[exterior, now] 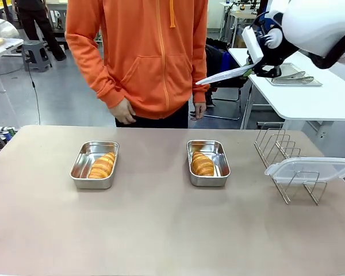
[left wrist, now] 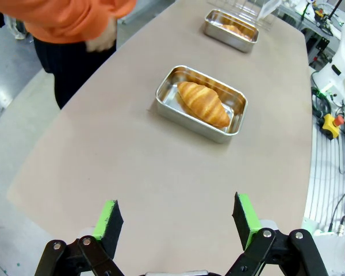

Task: Place the bread in airtight containers.
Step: Pick up one Airtight Container lid and hand it to the human, then release when the human grabs the Airtight Container lid.

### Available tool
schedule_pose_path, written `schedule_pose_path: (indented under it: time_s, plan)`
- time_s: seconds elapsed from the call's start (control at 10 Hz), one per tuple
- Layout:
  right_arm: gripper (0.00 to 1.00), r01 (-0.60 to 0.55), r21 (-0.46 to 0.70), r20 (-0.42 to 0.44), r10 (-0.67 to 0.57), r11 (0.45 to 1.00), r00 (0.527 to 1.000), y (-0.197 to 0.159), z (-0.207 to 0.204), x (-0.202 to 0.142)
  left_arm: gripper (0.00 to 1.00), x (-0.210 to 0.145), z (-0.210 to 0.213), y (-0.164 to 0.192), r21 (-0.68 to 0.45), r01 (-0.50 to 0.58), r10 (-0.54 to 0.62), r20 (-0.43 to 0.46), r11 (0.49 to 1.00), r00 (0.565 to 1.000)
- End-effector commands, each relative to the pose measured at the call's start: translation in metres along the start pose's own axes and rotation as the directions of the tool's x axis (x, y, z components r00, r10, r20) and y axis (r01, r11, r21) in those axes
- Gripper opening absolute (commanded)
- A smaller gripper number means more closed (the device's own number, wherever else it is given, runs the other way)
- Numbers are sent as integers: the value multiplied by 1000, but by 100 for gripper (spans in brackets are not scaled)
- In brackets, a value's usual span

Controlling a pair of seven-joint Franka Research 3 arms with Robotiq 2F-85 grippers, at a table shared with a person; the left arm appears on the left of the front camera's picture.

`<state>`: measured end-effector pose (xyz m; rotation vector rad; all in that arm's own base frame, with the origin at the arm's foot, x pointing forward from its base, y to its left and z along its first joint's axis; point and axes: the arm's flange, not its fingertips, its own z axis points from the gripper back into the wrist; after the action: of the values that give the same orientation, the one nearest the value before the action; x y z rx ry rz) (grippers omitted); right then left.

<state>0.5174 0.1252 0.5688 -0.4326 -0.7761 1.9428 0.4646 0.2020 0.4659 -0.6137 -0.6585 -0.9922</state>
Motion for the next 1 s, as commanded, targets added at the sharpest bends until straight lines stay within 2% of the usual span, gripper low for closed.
schedule_pose_path:
  time_s: [0.0, 0.1, 0.9]
  plan:
    - [12, 16, -5, 14, -16, 1000, 1000, -9, 6, -22, 100, 3, 1, -2, 6, -13, 13, -13, 1000, 1000]
    - [10, 0, 0, 0, 0, 1000, 1000, 0, 0, 0, 100, 3, 1, -2, 6, -13, 13, -13, 1000, 1000]
    - [10, 0, 0, 0, 0, 1000, 1000, 0, 0, 0, 100, 3, 1, -2, 6, -13, 13, -13, 1000, 1000]
